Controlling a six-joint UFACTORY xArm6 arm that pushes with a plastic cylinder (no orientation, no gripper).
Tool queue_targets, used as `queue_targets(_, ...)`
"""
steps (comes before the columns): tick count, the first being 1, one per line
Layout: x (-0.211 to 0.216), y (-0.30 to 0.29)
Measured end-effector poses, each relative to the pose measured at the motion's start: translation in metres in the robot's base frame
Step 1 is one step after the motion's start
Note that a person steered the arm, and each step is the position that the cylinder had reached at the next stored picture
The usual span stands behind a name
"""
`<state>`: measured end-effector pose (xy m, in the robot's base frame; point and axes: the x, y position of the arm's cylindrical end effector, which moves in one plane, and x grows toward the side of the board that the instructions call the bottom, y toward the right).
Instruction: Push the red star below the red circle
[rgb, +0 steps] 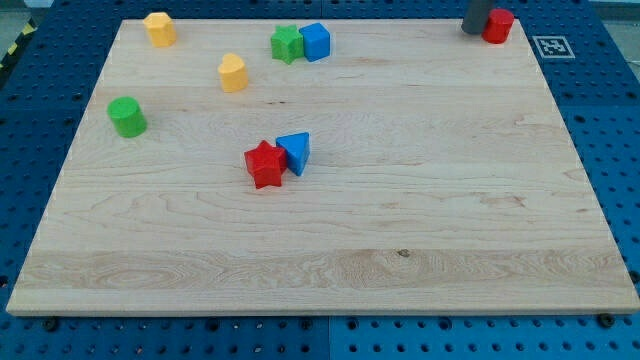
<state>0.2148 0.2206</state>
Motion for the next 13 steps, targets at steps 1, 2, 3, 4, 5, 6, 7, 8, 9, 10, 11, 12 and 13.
queue_targets(1,0.001,-0.002)
queue_targets(2,0.018,-0.043)
queue_targets(3,0.048,-0.105)
queue_targets(4,0.08,-0.176)
queue_targets(5,0.105,-0.25)
queue_targets(6,0.135,-0.321)
queue_targets(7,0.193,-0.332)
queue_targets(8,0.214,-0.332)
queue_targets(9,0.255,-0.331)
queue_targets(10,0.273,-0.331)
queue_targets(11,0.263,-0.33)
queue_targets(12,0.273,-0.314)
queue_targets(13,0.265,-0.306)
